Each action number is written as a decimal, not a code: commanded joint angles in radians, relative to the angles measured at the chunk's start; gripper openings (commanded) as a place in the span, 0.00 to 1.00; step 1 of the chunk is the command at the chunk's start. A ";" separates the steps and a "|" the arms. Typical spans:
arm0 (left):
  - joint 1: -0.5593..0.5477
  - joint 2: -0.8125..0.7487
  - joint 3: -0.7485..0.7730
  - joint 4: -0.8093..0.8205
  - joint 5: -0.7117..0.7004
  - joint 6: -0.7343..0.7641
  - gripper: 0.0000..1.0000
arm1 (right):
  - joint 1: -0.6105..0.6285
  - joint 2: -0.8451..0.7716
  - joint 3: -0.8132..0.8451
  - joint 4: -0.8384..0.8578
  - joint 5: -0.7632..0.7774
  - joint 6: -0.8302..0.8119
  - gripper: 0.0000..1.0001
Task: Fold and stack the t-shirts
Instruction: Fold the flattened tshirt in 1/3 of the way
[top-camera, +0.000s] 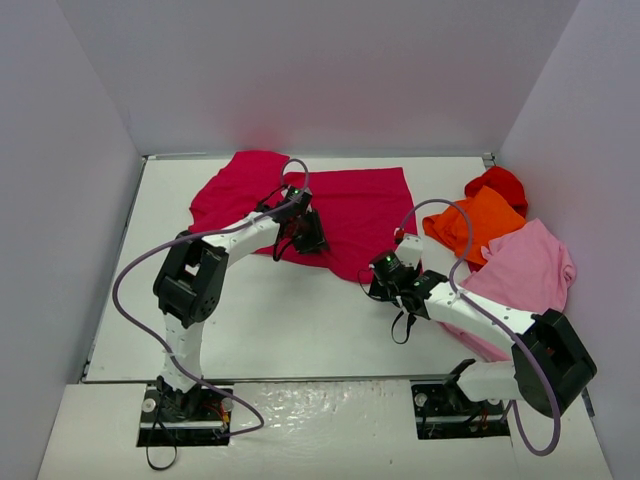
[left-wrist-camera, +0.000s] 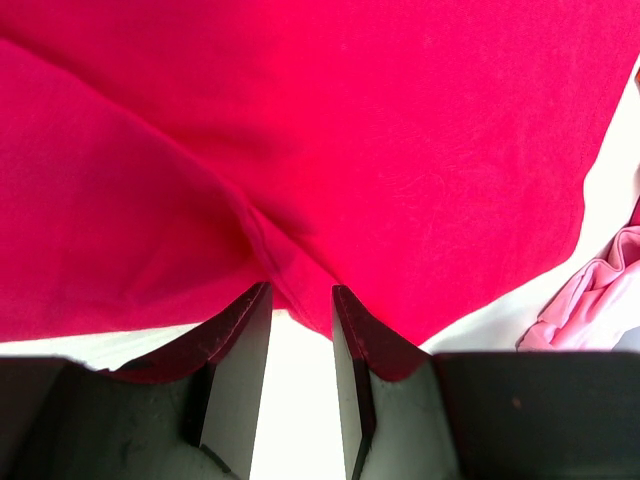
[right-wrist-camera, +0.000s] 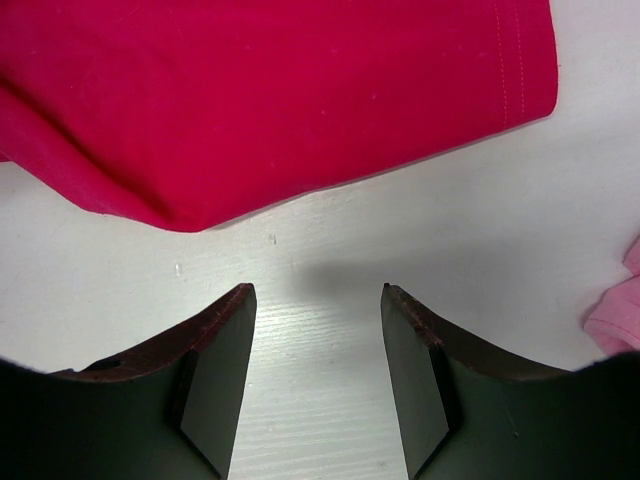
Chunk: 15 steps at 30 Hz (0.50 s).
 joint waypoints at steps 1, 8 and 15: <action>0.012 -0.078 0.006 0.002 -0.015 0.002 0.28 | -0.006 0.009 0.002 0.027 0.019 0.006 0.50; 0.012 -0.043 0.016 0.014 -0.005 -0.001 0.28 | -0.006 0.004 -0.006 0.030 0.019 0.008 0.50; 0.013 -0.010 0.048 0.018 -0.001 0.009 0.28 | -0.006 0.012 -0.008 0.029 0.027 0.007 0.50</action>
